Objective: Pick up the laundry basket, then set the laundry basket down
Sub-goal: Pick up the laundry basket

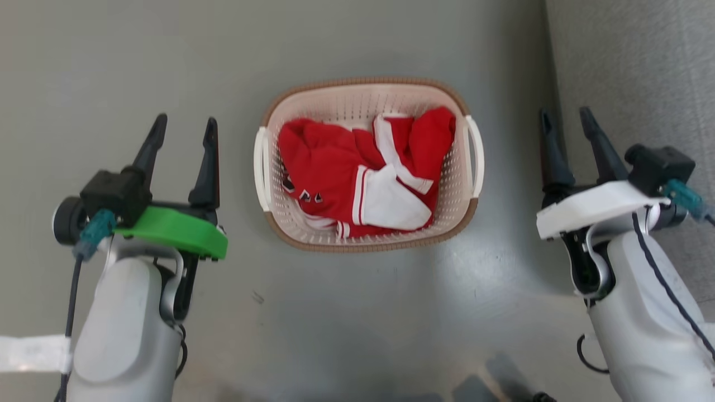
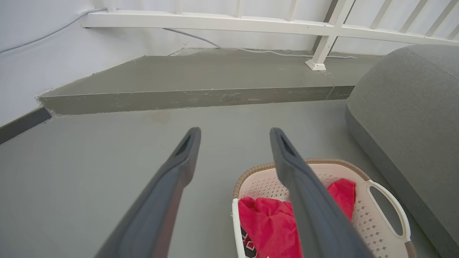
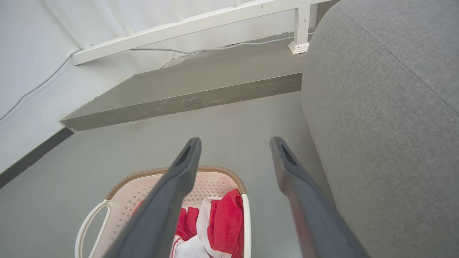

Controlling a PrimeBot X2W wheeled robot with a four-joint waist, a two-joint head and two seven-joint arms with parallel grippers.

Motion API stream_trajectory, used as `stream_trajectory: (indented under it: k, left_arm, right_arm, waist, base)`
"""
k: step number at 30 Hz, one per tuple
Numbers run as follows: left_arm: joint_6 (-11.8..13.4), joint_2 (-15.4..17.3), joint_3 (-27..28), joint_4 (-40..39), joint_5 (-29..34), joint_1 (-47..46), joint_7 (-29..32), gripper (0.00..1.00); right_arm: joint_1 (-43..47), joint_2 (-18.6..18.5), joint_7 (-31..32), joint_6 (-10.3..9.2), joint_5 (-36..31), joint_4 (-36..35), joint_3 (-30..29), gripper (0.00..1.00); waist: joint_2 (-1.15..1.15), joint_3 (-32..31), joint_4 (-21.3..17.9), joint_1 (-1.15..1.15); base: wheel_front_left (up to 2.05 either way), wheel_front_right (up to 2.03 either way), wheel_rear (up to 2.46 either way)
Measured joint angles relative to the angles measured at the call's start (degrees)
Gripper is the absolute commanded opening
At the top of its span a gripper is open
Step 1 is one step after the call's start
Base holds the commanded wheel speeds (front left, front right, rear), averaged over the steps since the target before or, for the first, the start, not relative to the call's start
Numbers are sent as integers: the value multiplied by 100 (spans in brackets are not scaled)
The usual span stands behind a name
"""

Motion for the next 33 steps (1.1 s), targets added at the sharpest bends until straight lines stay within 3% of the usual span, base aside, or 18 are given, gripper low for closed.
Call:
stream_trajectory:
  k: [21,33]
  left_arm:
    - [-24,-15,-227,1191,-166,-1591,141,100]
    - [-25,-35,-847,1780,-370,-2204,370,100]
  right_arm:
    - [-1495,79,102,108,260,1315,54,100]
    - [-2214,133,153,231,396,2101,305,100]
  waist:
    - [0,1536,21,0]
    - [0,2245,30,0]
  base:
    - [0,0,0]
    - [0,0,0]
